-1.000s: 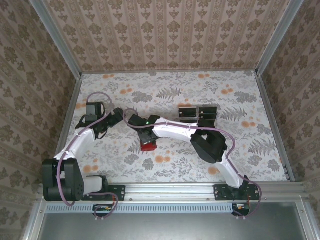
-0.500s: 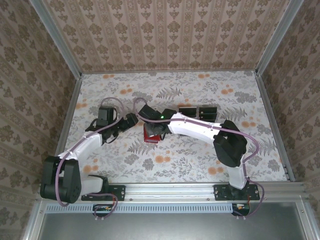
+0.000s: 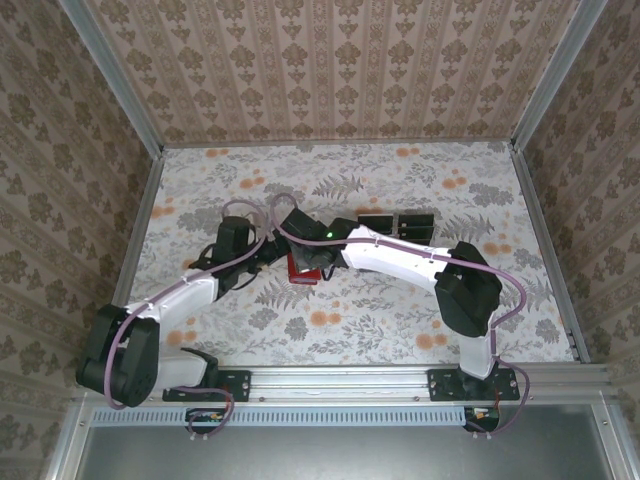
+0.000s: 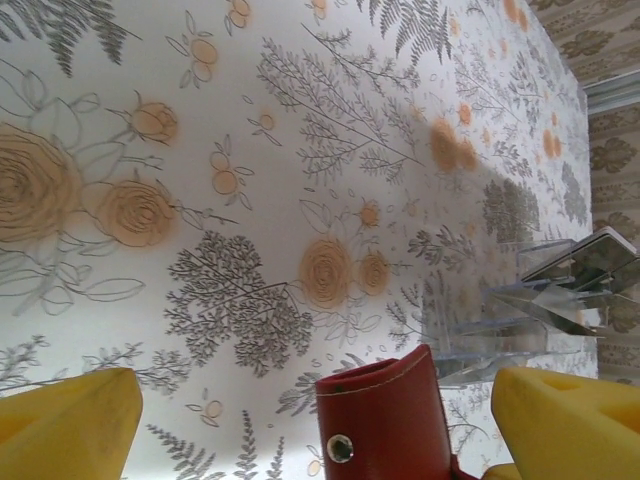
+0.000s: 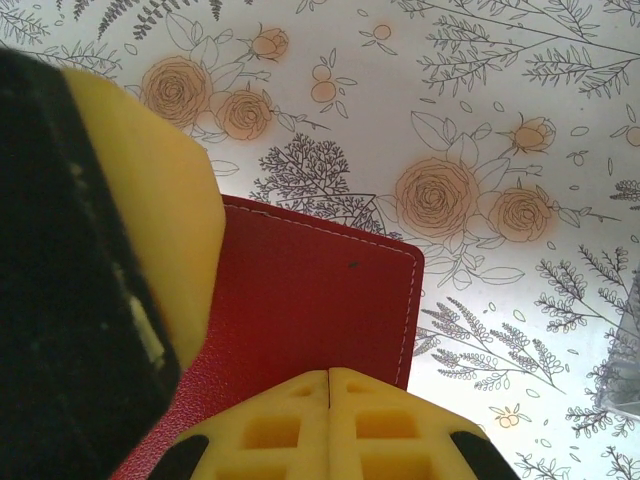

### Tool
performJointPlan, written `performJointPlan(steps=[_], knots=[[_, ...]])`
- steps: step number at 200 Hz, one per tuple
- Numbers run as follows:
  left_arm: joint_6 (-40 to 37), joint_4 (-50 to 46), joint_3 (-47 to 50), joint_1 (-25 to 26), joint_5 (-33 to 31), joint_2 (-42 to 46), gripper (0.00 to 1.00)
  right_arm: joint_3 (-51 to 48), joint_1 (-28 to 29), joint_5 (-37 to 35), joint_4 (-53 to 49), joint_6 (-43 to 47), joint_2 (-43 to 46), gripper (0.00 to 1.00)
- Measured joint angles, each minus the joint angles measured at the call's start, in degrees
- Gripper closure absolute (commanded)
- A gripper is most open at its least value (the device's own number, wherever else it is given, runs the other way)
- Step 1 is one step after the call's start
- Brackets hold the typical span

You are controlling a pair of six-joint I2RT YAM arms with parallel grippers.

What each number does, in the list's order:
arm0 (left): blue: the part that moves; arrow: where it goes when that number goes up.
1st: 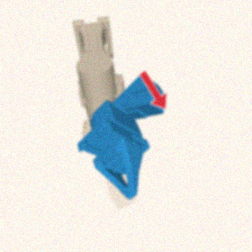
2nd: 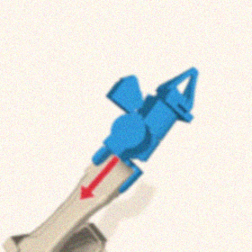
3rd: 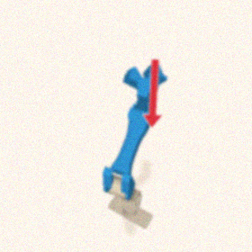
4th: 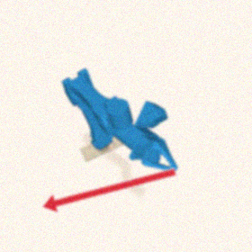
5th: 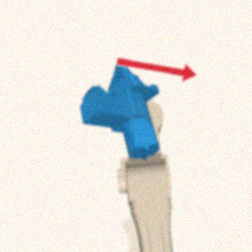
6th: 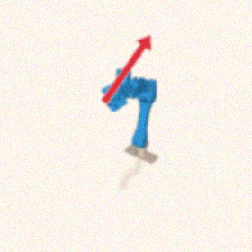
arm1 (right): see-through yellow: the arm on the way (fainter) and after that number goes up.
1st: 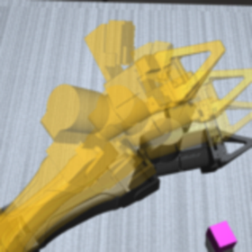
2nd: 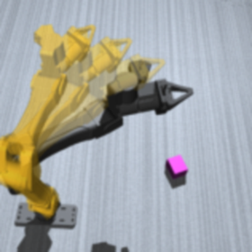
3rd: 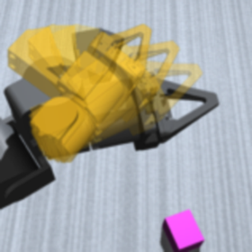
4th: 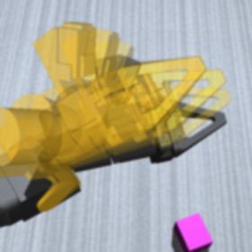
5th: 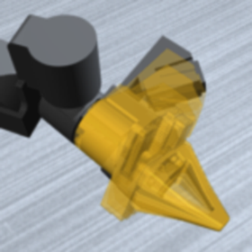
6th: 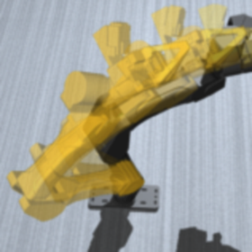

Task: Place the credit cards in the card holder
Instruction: Open the button on the card holder.

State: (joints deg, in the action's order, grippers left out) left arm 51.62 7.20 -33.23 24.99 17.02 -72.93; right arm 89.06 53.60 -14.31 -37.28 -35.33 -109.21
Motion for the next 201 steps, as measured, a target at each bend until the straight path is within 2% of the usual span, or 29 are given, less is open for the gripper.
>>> performJointPlan(steps=[21,51,78,122,127,131,134,142,151,169,201], knots=[[2.1,2.3,1.2,1.0,-0.6,-0.9,0.17,-1.1,0.0,0.1,0.7,-0.5,0.6,1.00],[4.0,5.4,2.6,2.6,-0.9,-2.8,0.38,-3.4,-0.2,0.2,1.8,-1.0,2.2,1.00],[5.0,8.1,2.8,3.1,-1.0,-4.4,0.66,-6.5,-0.7,0.8,3.8,-2.0,4.4,1.00],[6.0,13.4,2.9,3.6,-0.9,-7.3,0.89,-11.6,-2.3,2.4,7.4,-3.5,7.1,1.00],[5.9,13.8,2.9,3.7,-0.9,-7.6,0.88,-11.9,-2.5,2.5,7.6,-3.8,7.2,1.00],[5.8,14.2,2.9,3.7,-0.9,-7.9,0.83,-12.2,-2.6,2.6,7.8,-3.8,7.3,1.00],[5.8,14.5,2.9,3.8,-0.9,-8.2,0.75,-12.4,-2.7,2.7,8.0,-3.9,7.4,1.00],[5.6,15.3,2.9,3.9,-0.8,-8.8,0.46,-12.9,-2.9,2.8,8.2,-4.1,7.5,1.00],[5.9,16.0,2.9,3.9,-0.7,-9.3,0.29,-13.2,-3.1,2.9,8.5,-4.2,7.7,1.00],[5.9,16.7,2.9,3.8,-0.7,-9.8,0.13,-13.4,-3.3,3.0,8.9,-4.4,7.7,1.00],[6.3,17.5,3.0,3.9,-0.7,-9.9,0.11,-13.4,-3.5,3.2,8.9,-4.4,7.8,1.00]])
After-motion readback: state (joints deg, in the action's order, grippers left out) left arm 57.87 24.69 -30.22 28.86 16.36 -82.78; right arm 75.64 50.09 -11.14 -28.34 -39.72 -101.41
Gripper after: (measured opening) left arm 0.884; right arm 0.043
